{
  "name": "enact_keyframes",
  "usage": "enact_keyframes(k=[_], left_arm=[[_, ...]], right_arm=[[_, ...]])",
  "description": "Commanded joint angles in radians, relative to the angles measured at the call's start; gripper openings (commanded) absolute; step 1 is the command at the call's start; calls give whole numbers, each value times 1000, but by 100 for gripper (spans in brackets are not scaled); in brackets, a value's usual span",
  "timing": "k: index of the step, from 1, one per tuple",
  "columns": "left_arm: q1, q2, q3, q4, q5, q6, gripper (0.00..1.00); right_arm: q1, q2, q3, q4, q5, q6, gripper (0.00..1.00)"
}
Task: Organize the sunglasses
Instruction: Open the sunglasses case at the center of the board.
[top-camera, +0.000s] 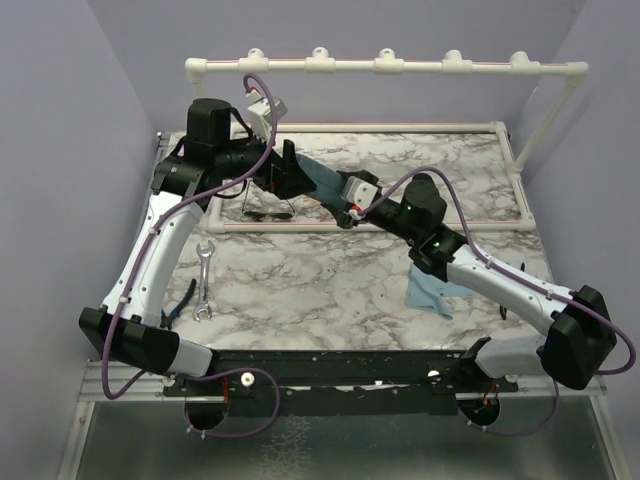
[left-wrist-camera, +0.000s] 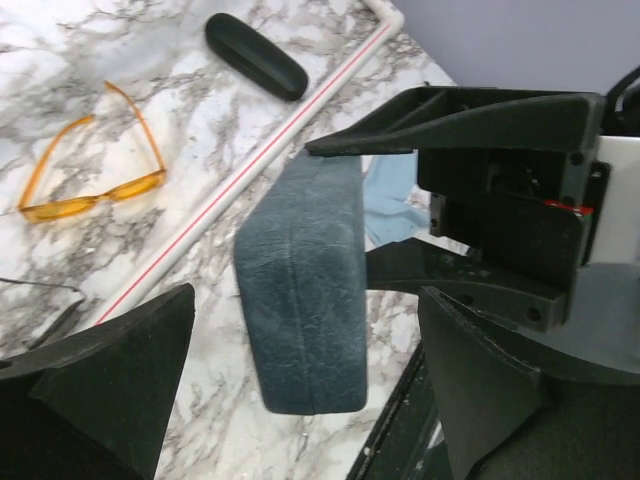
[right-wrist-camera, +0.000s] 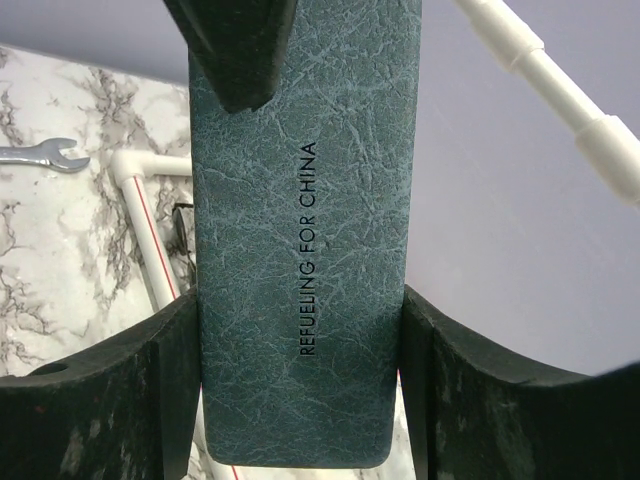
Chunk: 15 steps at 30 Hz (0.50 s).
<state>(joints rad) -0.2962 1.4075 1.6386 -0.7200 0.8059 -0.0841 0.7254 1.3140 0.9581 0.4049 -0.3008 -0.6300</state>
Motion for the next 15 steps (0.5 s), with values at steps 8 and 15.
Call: enact_keyframes(k=[8, 15], left_arm=[[-14, 8, -15, -40, -64, 6, 52], [-16, -7, -24, -38, -22, 16, 23]], right_arm=[[5, -35, -7, 65, 24, -33, 0], [4, -26, -10, 75, 26, -4, 13]])
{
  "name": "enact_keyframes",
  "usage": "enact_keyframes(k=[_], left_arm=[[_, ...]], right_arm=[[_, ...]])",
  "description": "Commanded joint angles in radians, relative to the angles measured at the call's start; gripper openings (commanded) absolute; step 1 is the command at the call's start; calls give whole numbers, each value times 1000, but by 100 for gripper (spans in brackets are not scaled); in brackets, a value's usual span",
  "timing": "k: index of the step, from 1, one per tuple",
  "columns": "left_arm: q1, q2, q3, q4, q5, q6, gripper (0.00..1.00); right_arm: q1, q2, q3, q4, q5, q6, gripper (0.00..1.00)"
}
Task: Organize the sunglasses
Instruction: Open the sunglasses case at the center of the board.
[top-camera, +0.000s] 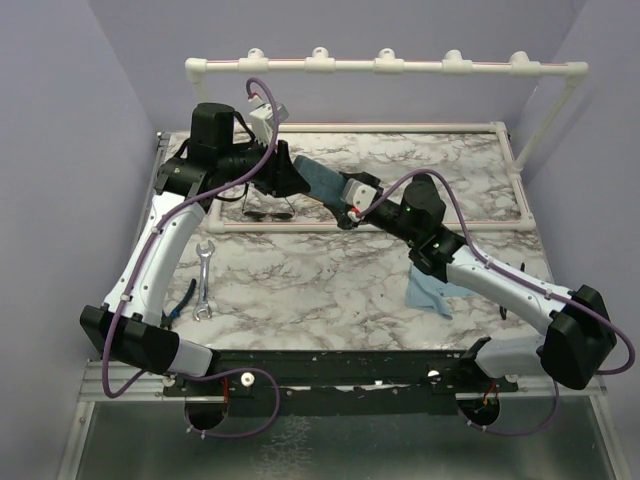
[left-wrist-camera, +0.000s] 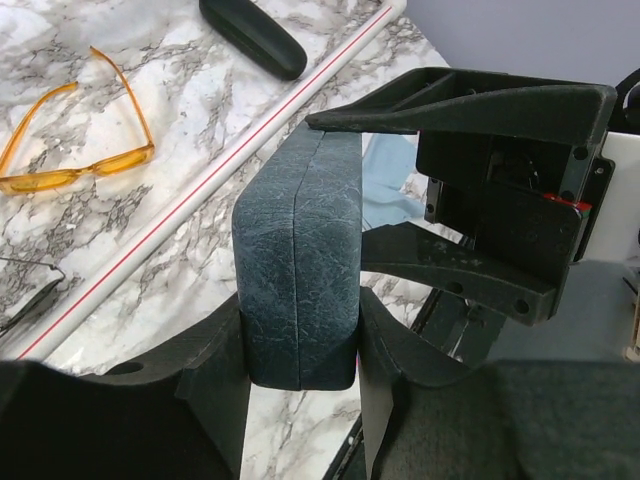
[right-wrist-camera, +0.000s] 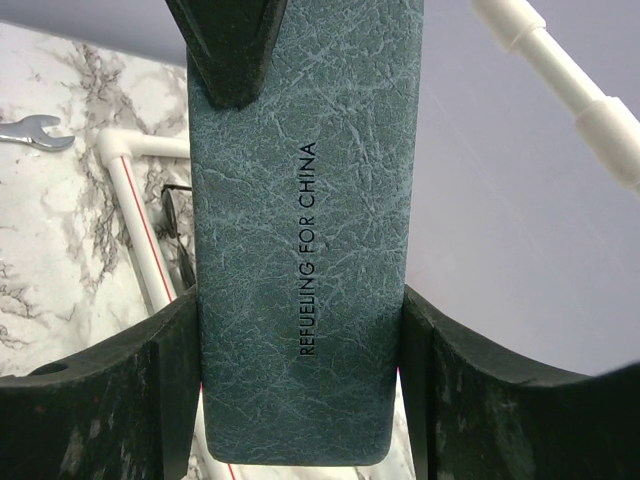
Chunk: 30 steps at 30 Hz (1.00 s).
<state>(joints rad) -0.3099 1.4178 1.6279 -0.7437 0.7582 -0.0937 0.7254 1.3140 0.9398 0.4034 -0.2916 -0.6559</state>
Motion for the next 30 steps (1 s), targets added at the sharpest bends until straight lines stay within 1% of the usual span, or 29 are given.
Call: enact_keyframes(k=[1, 2, 3, 5, 6, 7, 9, 11, 13, 15, 17, 19, 20, 22, 24, 26, 27, 28, 30], left_arm=[[-2, -21, -16, -14, 25, 31, 20], [-2, -24, -19, -14, 24, 34, 16], [-3, -27, -22, -15, 24, 35, 13], [-2, -34, -29, -19, 23, 35, 10], [-2, -36, -29, -24, 21, 37, 8], [-2, -39, -28, -32, 16, 42, 8], [-2, -44, -17, -51, -7, 61, 4], [-2, -53, 4, -65, -54, 87, 2], [-3, -61, 33, -72, -123, 136, 0], [-2, -71, 74, -71, -227, 191, 0], [-2, -87, 107, -60, -336, 315, 0], [-2, -140, 88, 24, -431, 457, 0], [-2, -182, 51, 84, -467, 525, 0], [-2, -285, -58, 225, -481, 695, 0], [-2, -417, -221, 444, -470, 826, 0], [-1, -548, -386, 624, -399, 975, 0], [-2, -610, -462, 691, -344, 1059, 0], [-2, -665, -528, 753, -291, 1159, 2], [-2, -755, -630, 873, -218, 1296, 4]], right_arm=[[5, -23, 11, 76, 24, 35, 24], [6, -21, 15, 75, 33, 49, 35], [6, -18, 20, 71, 45, 65, 52], [5, -15, 25, 65, 78, 103, 77], [6, -15, 26, 62, 93, 119, 93], [5, -19, 23, 60, 108, 135, 99], [5, -34, 7, 62, 135, 174, 100], [5, -66, -13, 62, 145, 215, 100], [5, -102, -29, 47, 147, 269, 100], [3, -140, -30, 21, 148, 373, 100], [2, -173, -15, -26, 141, 472, 100], [0, -199, 4, -68, 126, 569, 100], [-1, -209, 15, -84, 125, 621, 100], [-4, -221, 34, -94, 122, 767, 100], [-4, -223, 30, -30, 55, 906, 100], [-4, -194, 21, 111, -75, 1046, 100], [-4, -163, 46, 173, -133, 1117, 100], [-4, -127, 97, 198, -189, 1181, 100], [-3, -47, 223, 193, -302, 1268, 100]])
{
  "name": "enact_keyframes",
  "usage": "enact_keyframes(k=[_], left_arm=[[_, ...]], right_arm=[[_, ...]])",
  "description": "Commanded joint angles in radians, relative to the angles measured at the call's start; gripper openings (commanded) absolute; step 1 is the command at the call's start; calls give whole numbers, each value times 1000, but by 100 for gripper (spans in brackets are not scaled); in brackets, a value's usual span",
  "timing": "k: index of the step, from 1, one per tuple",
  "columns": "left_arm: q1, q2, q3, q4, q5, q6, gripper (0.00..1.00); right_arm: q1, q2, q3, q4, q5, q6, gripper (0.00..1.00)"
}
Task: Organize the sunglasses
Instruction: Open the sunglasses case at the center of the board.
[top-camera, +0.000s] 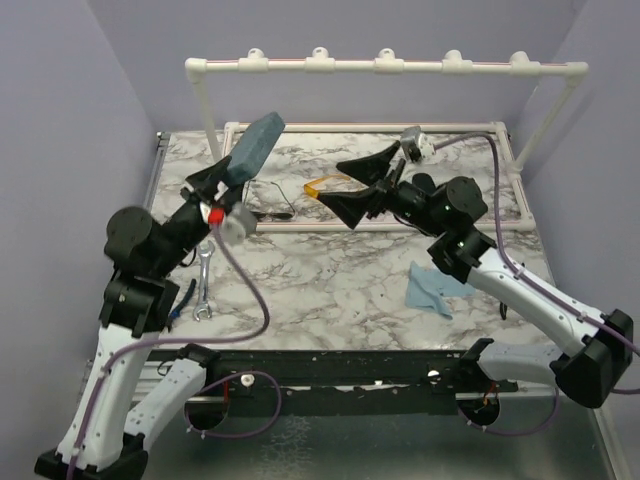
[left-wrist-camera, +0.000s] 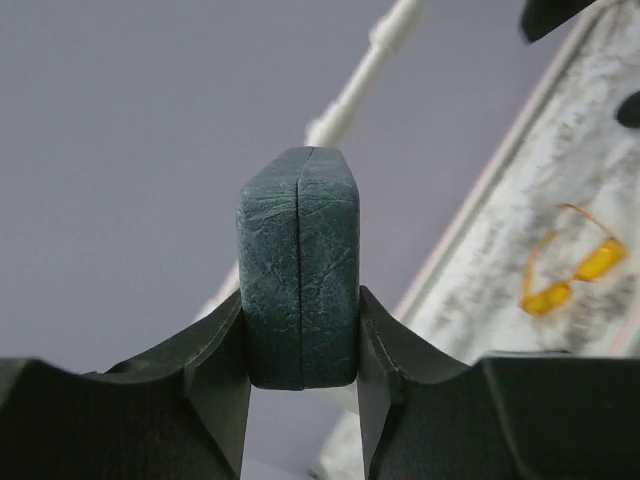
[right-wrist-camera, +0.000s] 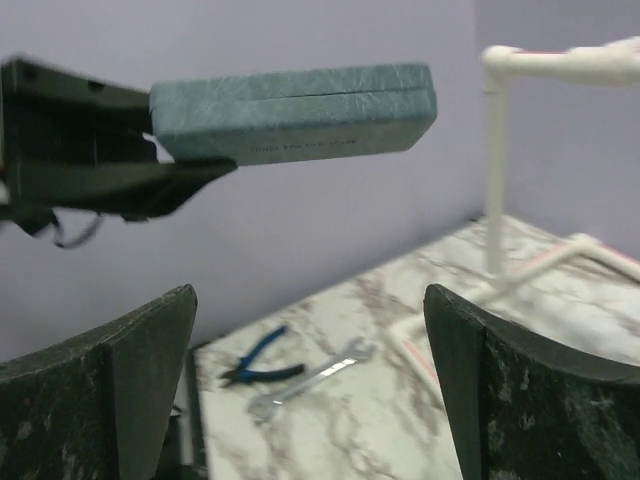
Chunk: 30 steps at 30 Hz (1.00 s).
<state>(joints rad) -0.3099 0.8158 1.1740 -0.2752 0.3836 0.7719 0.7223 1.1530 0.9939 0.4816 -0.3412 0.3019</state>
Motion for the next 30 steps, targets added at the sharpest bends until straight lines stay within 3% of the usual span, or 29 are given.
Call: enact_keyframes(k=[1, 6, 12, 19, 25, 30], left_arm=[[-3, -184, -201, 428, 173, 484, 4], [-2, -275, -247, 443, 124, 577, 1], [-1, -329, -282, 457, 133, 593, 0], [-2, -371, -325, 508, 175, 606, 0], [-2, -374, -304, 535, 189, 538, 0], [-2, -370, -301, 535, 210, 462, 0]], right_arm=[[6, 147, 207, 151, -298, 350, 100], [30, 256, 236, 512, -330, 517, 100], [129, 419, 401, 589, -337, 488, 100], [145, 633, 643, 679, -360, 665, 100], [147, 715, 739, 708, -354, 701, 100], [156, 800, 866, 844, -408, 791, 100]])
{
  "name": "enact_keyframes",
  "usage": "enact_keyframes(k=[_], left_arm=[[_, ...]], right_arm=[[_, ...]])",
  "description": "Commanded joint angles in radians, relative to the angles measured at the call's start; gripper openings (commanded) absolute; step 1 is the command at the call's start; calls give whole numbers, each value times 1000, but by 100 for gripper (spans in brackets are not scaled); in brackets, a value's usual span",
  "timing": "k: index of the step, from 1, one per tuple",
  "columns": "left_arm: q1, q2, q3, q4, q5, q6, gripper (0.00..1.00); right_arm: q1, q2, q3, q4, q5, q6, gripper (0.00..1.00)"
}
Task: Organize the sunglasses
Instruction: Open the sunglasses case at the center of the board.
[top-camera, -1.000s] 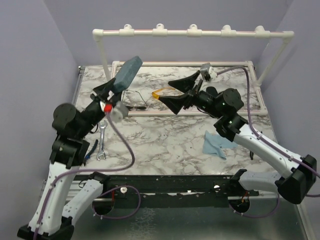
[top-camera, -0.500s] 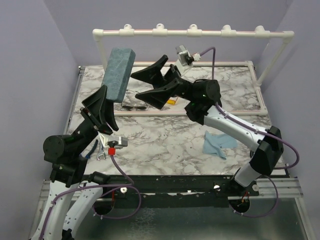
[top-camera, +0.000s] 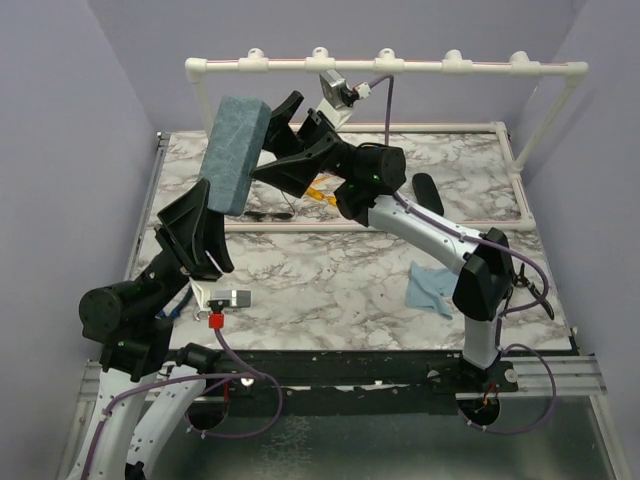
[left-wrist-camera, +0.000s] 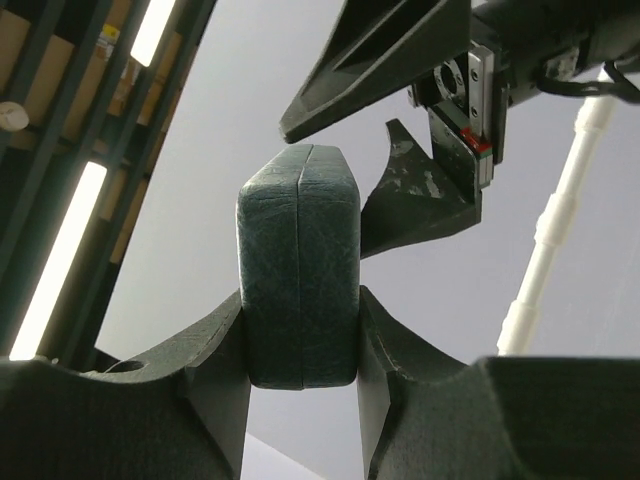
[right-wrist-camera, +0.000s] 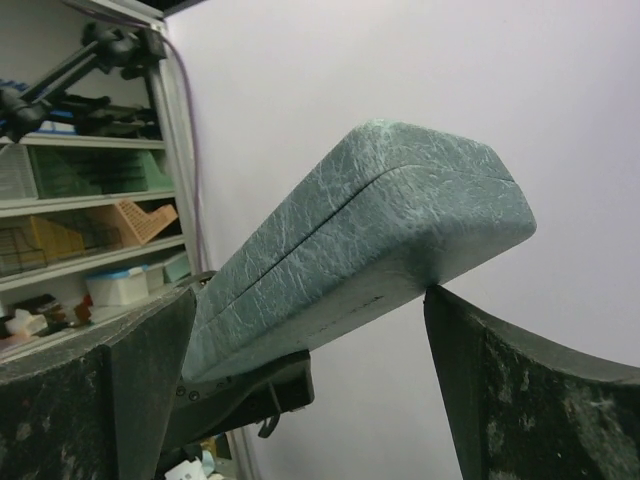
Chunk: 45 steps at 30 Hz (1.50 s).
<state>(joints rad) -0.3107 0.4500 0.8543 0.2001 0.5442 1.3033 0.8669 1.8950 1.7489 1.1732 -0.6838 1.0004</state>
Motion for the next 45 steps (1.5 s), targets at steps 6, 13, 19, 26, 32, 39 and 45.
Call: enact_keyframes(k=[6, 13, 19, 26, 32, 39, 45], left_arm=[[-1, 9, 17, 59, 39, -145, 0], [0, 2, 4, 60, 70, -143, 0], [0, -2, -11, 59, 58, -134, 0], [0, 8, -14, 59, 73, -161, 0], [1, 12, -31, 59, 95, -165, 0], [0, 23, -30, 59, 80, -158, 0], [0, 19, -48, 44, 90, -162, 0]], right_arm=[[14, 170, 255, 189, -110, 225, 85], [15, 190, 274, 165, -77, 210, 98], [17, 207, 301, 201, -76, 238, 100], [19, 204, 308, 209, -89, 238, 95], [20, 204, 315, 199, -88, 236, 100], [20, 196, 301, 215, -89, 237, 93], [20, 197, 310, 236, -100, 249, 71]])
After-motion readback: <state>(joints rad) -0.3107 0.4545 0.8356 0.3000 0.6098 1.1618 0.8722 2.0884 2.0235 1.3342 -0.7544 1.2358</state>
